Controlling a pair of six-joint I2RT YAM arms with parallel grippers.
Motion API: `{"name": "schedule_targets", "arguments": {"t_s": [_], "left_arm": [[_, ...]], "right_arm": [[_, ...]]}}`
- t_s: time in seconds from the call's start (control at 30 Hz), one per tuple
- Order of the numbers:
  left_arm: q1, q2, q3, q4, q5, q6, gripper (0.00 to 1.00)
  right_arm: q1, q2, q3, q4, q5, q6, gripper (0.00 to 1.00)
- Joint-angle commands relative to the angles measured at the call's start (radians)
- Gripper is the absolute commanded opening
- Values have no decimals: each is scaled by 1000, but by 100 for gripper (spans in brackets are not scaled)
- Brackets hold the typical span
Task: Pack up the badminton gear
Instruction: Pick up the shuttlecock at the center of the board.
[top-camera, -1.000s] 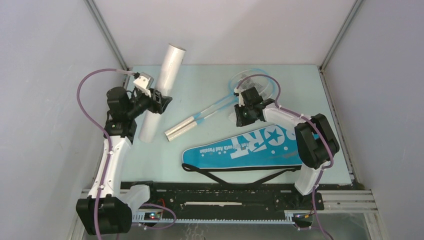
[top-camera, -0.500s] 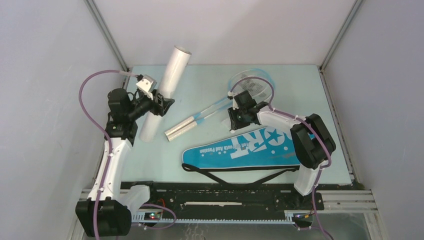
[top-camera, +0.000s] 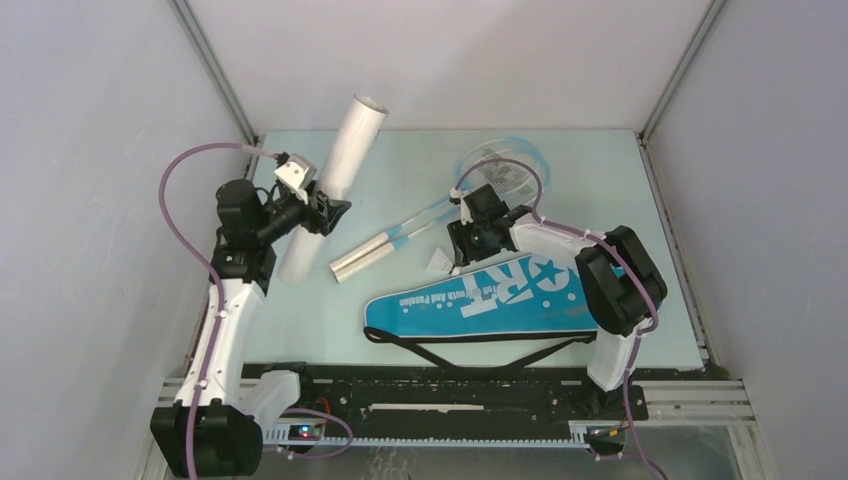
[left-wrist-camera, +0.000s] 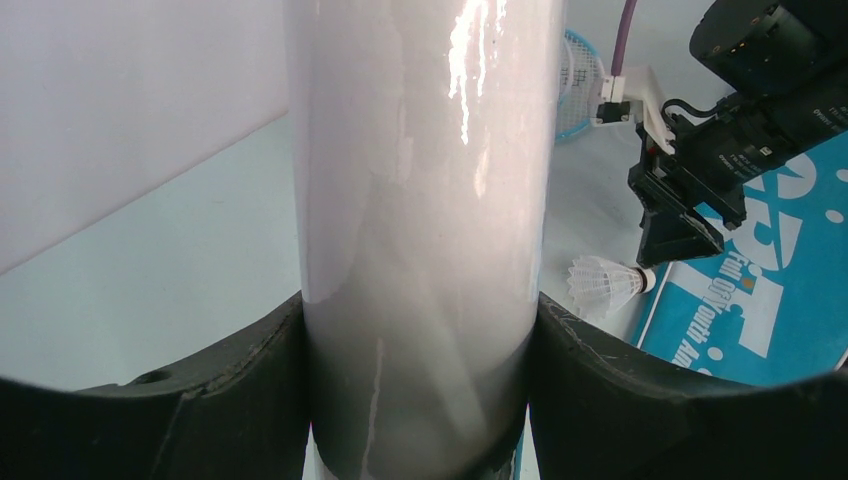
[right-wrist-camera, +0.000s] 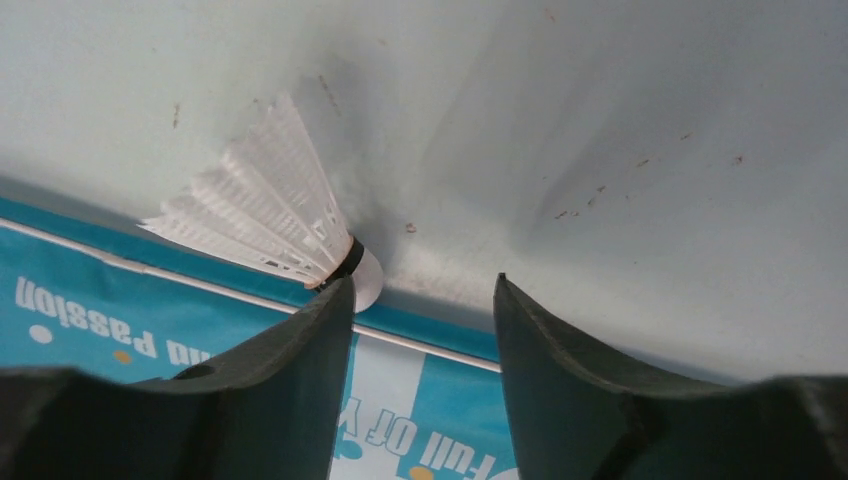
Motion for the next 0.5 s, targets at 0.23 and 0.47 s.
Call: {"name": "schedule_targets", "arguments": {"t_s": [0.23, 0.47], "left_arm": [[-6, -27, -2, 46, -70, -23, 23], [-5, -27, 15, 43, -135, -61, 24]], "right_arm": [[68, -165, 23, 4, -114, -309, 75], [123, -120, 142, -171, -194, -635, 75]]}}
